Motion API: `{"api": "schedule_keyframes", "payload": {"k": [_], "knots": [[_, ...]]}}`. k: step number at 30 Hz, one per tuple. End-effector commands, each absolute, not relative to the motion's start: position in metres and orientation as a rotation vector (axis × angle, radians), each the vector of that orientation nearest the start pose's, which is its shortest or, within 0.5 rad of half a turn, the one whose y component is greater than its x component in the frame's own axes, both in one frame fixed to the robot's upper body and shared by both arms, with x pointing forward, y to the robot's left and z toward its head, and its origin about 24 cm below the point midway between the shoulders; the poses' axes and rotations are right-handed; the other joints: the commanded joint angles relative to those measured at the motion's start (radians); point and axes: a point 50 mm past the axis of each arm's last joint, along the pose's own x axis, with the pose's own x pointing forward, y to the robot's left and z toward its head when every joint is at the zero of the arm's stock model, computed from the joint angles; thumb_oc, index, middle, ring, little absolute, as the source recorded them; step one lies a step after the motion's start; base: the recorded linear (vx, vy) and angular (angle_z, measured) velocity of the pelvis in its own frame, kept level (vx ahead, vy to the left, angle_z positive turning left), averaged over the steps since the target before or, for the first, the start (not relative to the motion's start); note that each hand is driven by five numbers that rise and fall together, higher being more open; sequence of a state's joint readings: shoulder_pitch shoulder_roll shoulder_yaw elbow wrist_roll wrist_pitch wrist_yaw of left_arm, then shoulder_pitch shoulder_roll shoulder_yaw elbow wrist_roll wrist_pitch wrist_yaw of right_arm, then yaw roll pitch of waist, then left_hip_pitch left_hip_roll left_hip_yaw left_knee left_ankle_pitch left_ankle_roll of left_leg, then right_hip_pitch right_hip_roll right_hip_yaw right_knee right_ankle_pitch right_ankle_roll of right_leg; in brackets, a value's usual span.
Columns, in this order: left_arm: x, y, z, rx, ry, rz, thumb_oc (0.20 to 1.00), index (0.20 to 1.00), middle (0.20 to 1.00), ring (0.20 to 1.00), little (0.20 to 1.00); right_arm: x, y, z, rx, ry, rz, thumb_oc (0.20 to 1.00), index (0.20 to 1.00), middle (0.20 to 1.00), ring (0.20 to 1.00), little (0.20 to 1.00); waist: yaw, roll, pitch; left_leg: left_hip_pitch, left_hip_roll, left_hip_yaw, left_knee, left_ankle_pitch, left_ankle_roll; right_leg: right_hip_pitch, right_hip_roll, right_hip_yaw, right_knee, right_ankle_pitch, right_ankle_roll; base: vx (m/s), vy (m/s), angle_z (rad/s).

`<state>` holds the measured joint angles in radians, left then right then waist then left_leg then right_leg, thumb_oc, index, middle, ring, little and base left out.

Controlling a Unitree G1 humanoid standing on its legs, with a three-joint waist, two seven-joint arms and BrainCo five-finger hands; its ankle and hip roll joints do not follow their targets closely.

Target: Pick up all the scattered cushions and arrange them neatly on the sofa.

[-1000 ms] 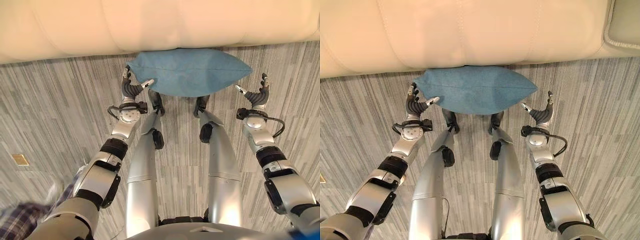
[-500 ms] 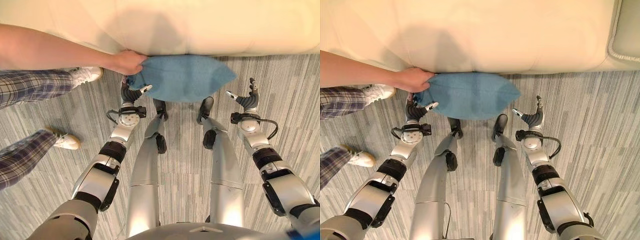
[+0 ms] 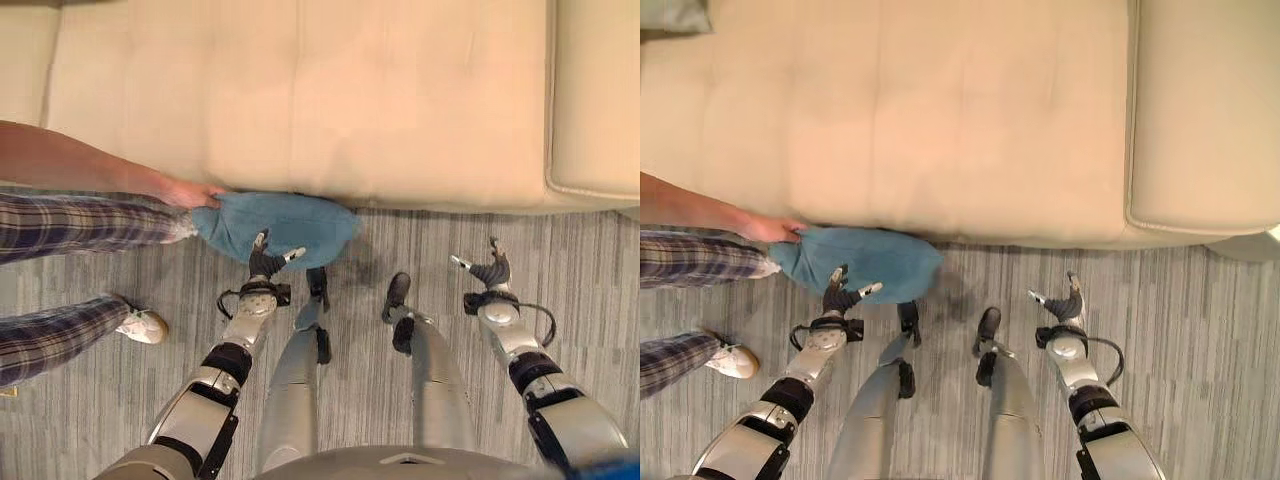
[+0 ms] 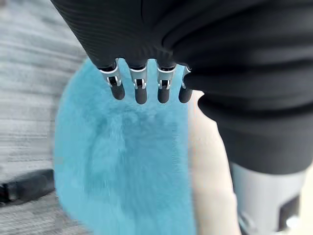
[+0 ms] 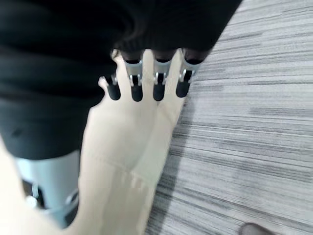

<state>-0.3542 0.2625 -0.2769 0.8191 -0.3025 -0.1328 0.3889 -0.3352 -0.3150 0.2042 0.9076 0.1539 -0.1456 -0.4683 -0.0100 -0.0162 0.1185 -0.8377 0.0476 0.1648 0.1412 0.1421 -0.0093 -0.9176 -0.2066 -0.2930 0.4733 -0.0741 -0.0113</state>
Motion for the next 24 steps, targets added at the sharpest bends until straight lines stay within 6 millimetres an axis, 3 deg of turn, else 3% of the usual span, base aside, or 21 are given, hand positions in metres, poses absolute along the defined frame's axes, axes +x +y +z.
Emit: {"api": "schedule_keyframes", "payload": {"k": [1, 3, 8, 14, 17, 19, 21, 22, 24], "knots": [[0.294, 0.192, -0.035, 0.234, 0.365, 0.238, 1.0, 1.0, 1.0, 1.0, 1.0, 0.279, -0.244, -0.035, -0.364, 0.369, -0.437, 1.0, 1.0, 1.0, 1.0, 1.0, -0.007, 0.026, 0.039, 0.026, 0.025, -0.061, -0.1, 0.008, -0.082, 0.019, -0.002, 0.051, -0.101, 0.04, 0.127, -0.01, 0.031, 0.14], [0.272, 0.195, -0.062, 0.273, 0.49, 0.219, 1.0, 1.0, 1.0, 1.0, 1.0, 0.257, -0.249, -0.059, -0.372, 0.491, -0.437, 1.0, 1.0, 1.0, 1.0, 1.0, -0.001, 0.028, 0.039, 0.184, 0.022, -0.057, -0.207, 0.033, -0.085, 0.141, 0.009, 0.03, -0.154, 0.045, 0.132, 0.03, 0.062, 0.08], [0.218, 0.21, -0.106, 0.382, 0.716, 0.172, 1.0, 1.0, 1.0, 1.0, 1.0, 0.198, -0.261, -0.106, -0.456, 0.784, -0.383, 1.0, 1.0, 1.0, 1.0, 1.0, -0.004, 0.015, 0.065, 0.445, 0.016, -0.047, -0.228, 0.017, -0.087, 0.45, 0.02, -0.014, -0.263, 0.081, 0.127, 0.04, 0.057, 0.03], [0.15, 0.235, -0.139, 0.416, 0.959, 0.19, 1.0, 1.0, 1.0, 1.0, 1.0, 0.138, -0.269, -0.135, -0.537, 1.02, -0.298, 1.0, 1.0, 1.0, 1.0, 1.0, -0.005, -0.009, 0.026, 0.671, 0.01, -0.026, -0.228, -0.026, -0.09, 0.742, 0.065, -0.036, -0.372, 0.069, 0.135, 0.15, -0.013, 0.04], [0.135, 0.239, -0.144, 0.42, 1.0, 0.189, 1.0, 1.0, 1.0, 1.0, 1.0, 0.128, -0.266, -0.14, -0.551, 1.045, -0.255, 1.0, 1.0, 1.0, 1.0, 1.0, -0.001, -0.014, 0.01, 0.732, 0.012, -0.029, -0.228, -0.048, -0.084, 0.822, 0.1, -0.012, -0.421, 0.048, 0.124, 0.06, -0.094, -0.01], [0.135, 0.239, -0.143, 0.419, 0.995, 0.187, 1.0, 1.0, 1.0, 1.0, 1.0, 0.129, -0.267, -0.139, -0.554, 1.042, -0.255, 1.0, 1.0, 1.0, 1.0, 1.0, 0.0, -0.017, 0.018, 0.734, 0.012, -0.032, -0.22, -0.052, -0.083, 0.836, 0.11, 0.005, -0.438, 0.046, 0.12, -0.03, -0.083, 0.01], [0.138, 0.238, -0.143, 0.418, 0.983, 0.18, 1.0, 1.0, 1.0, 1.0, 1.0, 0.128, -0.269, -0.139, -0.563, 1.043, -0.254, 1.0, 1.0, 1.0, 1.0, 1.0, 0.002, -0.023, 0.03, 0.71, 0.011, -0.04, -0.149, -0.066, -0.087, 0.848, 0.119, 0.015, -0.463, 0.044, 0.112, -0.15, -0.064, 0.19], [0.142, 0.235, -0.142, 0.409, 0.969, 0.172, 1.0, 1.0, 1.0, 1.0, 1.0, 0.131, -0.273, -0.136, -0.578, 1.035, -0.256, 1.0, 1.0, 1.0, 1.0, 1.0, 0.005, -0.032, 0.048, 0.653, 0.019, -0.05, -0.057, -0.081, -0.093, 0.854, 0.115, 0.007, -0.479, 0.05, 0.102, -0.23, -0.019, 0.8], [0.136, 0.234, -0.144, 0.41, 0.992, 0.169, 1.0, 1.0, 1.0, 1.0, 1.0, 0.128, -0.273, -0.137, -0.577, 1.044, -0.255, 1.0, 1.0, 1.0, 1.0, 1.0, -0.006, -0.042, 0.038, 0.666, 0.047, -0.001, -0.047, -0.113, -0.078, 0.857, 0.1, -0.014, -0.489, 0.068, 0.107, -0.11, 0.059, 0.69]]}}
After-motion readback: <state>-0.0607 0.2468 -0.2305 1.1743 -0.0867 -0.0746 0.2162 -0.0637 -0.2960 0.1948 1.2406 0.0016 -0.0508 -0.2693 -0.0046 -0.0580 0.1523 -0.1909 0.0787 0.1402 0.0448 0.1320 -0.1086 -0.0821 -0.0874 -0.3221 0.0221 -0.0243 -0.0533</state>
